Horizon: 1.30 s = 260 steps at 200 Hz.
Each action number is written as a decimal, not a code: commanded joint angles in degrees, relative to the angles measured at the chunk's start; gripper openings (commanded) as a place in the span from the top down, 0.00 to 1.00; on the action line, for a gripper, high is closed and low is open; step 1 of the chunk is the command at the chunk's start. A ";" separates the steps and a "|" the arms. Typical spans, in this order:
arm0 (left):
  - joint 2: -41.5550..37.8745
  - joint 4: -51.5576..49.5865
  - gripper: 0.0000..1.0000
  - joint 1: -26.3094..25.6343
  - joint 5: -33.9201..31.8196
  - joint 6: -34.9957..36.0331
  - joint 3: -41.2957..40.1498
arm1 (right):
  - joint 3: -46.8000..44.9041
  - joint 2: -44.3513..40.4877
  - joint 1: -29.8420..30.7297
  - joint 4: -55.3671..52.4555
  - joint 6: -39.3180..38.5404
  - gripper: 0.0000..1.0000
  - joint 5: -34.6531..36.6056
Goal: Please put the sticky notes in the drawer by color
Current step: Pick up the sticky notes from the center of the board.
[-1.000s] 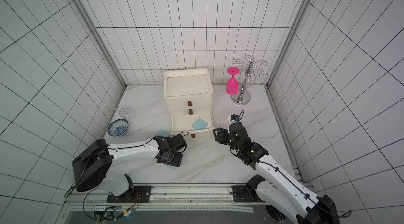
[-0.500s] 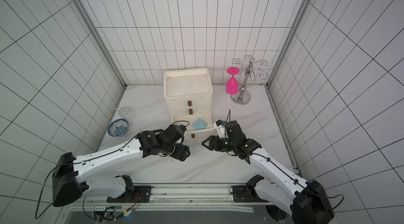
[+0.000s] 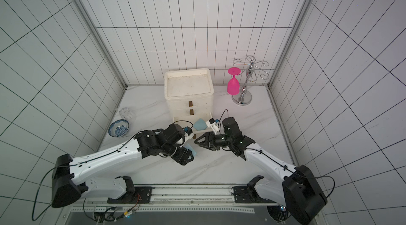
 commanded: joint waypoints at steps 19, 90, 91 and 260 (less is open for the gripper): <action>0.87 0.28 0.18 -0.40 0.25 1.83 1.91 | 2.97 2.71 3.82 4.23 1.58 0.45 -2.43; 1.03 -0.92 0.18 -0.40 -1.60 2.72 2.95 | 4.36 5.64 7.12 3.83 0.87 0.66 -2.57; 1.06 -0.96 0.18 -0.40 -1.60 2.74 2.96 | 4.32 5.66 7.13 3.83 0.87 0.66 -2.59; -10.61 4.26 0.05 26.02 7.53 -6.94 -4.84 | 9.07 -1.05 -4.45 -7.39 -3.51 0.99 15.32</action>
